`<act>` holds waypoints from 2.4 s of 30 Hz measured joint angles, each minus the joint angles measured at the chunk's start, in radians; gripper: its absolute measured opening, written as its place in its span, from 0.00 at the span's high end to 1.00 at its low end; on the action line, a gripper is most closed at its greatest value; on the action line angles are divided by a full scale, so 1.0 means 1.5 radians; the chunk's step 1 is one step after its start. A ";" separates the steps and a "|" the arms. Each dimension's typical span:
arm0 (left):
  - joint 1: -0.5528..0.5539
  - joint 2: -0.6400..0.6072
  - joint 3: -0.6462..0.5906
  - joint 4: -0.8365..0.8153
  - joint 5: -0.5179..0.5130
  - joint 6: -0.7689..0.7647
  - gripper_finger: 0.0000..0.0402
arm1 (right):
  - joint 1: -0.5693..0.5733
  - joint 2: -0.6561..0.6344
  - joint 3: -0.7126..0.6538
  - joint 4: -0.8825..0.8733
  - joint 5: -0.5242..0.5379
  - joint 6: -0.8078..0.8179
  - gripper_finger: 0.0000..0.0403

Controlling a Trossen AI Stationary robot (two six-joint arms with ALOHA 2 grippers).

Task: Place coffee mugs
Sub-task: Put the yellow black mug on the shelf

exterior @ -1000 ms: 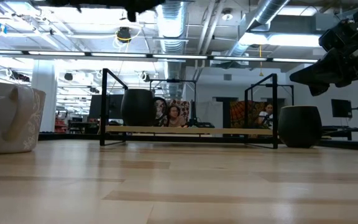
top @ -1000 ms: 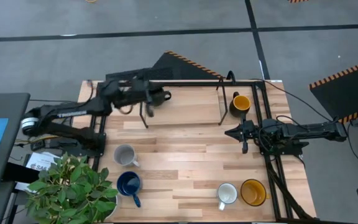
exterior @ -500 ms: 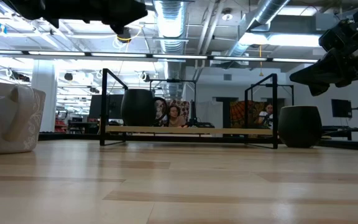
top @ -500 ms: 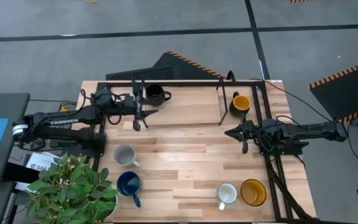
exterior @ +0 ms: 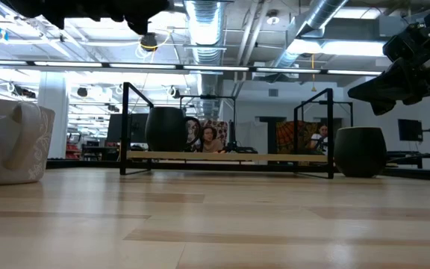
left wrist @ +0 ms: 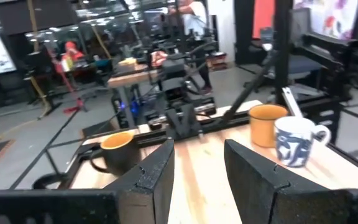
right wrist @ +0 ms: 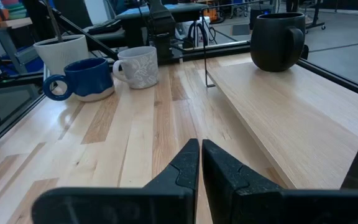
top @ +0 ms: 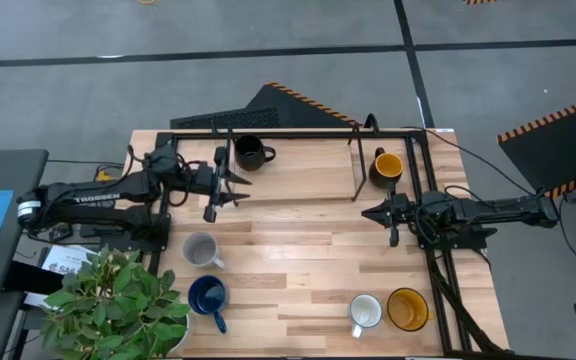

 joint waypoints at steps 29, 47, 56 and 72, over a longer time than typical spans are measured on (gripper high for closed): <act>0.006 -0.028 -0.190 0.368 -0.123 -0.050 0.68 | -0.049 0.077 0.203 0.066 0.275 -0.020 0.86; 0.006 -0.029 -0.190 0.354 -0.126 -0.082 0.68 | -0.485 0.406 0.423 -0.507 0.287 0.268 0.42; 0.006 -0.028 -0.190 0.349 -0.127 -0.076 0.68 | -0.569 0.509 0.425 -0.503 0.206 0.255 0.44; 0.006 -0.028 -0.190 0.345 -0.127 -0.076 0.68 | -0.520 0.582 0.423 -0.520 0.151 0.254 0.46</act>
